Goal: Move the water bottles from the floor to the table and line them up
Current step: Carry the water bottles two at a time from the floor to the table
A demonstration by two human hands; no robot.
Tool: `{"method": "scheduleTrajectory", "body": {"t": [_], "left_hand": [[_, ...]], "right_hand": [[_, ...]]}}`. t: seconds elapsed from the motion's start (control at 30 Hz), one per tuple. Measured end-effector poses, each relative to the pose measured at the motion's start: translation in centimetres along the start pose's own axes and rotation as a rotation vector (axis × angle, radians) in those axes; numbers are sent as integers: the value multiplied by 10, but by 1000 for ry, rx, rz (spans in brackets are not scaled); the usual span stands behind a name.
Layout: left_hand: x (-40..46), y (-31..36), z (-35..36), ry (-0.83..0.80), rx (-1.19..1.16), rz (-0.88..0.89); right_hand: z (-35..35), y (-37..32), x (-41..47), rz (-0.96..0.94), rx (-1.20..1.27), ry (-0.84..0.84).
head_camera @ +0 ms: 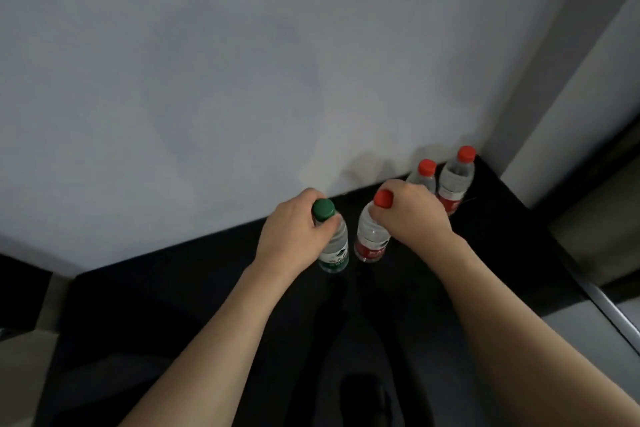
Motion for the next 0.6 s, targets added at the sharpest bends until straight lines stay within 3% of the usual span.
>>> {"method": "scheduleTrajectory", "body": {"t": [0.33, 0.6], "left_hand": [[41, -31, 29, -17, 44, -116], [48, -50, 62, -41, -26, -225]], "right_hand": [[23, 10, 67, 37, -123, -147], [38, 25, 89, 140, -13, -214]]}}
Point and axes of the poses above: each hand's wrist, its own x-axis towards the middle knuckle, its own z-axis out of the palm, y = z × x, the point moved 2 cm from there along x, towards the middle knuckle, and after that the axes turned 1 degree about z, right-handed, at the moved point
